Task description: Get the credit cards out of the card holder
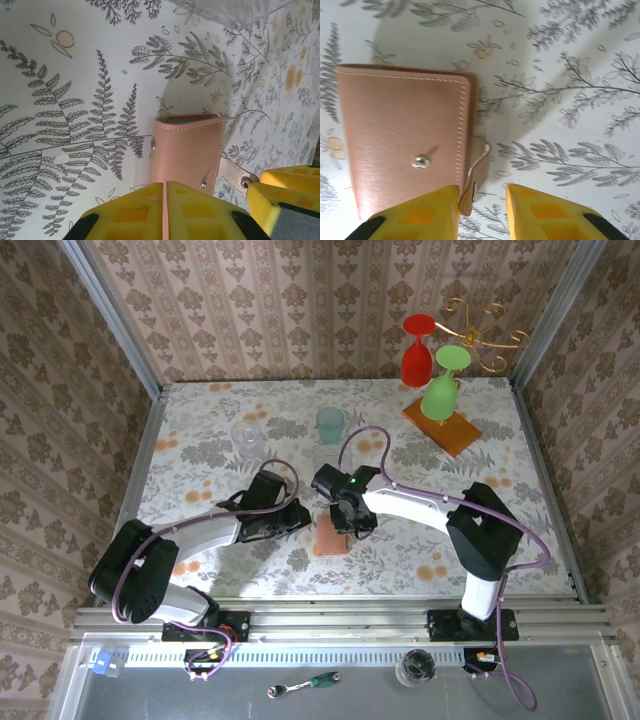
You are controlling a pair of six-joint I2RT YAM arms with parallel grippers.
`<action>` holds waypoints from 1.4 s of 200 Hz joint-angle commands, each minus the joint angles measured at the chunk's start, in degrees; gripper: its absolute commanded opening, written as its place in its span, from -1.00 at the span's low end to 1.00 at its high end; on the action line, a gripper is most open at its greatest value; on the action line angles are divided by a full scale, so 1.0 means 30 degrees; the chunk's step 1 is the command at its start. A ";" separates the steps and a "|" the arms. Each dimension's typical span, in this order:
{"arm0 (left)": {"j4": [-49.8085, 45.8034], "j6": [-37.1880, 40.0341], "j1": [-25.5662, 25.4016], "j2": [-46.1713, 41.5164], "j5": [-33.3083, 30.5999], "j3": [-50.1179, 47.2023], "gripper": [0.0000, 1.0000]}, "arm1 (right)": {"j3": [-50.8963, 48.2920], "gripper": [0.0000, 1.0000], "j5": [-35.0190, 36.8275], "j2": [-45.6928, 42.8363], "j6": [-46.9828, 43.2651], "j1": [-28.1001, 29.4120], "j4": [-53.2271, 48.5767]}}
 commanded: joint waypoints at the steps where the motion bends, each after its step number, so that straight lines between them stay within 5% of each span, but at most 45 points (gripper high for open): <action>1: -0.0069 0.0360 0.0061 0.0296 0.0079 0.0452 -0.76 | -0.1136 -0.37 -0.0325 -0.0771 0.0190 -0.0580 0.0675; 90: 0.0604 -0.0298 0.0027 0.0037 -0.0380 -0.0116 -0.76 | -0.4884 -0.45 -0.5186 -0.1662 0.0956 -0.2194 0.6515; 280: 0.0429 0.0095 0.0341 0.0103 -0.0146 -0.0066 -0.76 | -0.5198 -0.78 -0.5657 -0.1718 0.0584 -0.2559 0.7804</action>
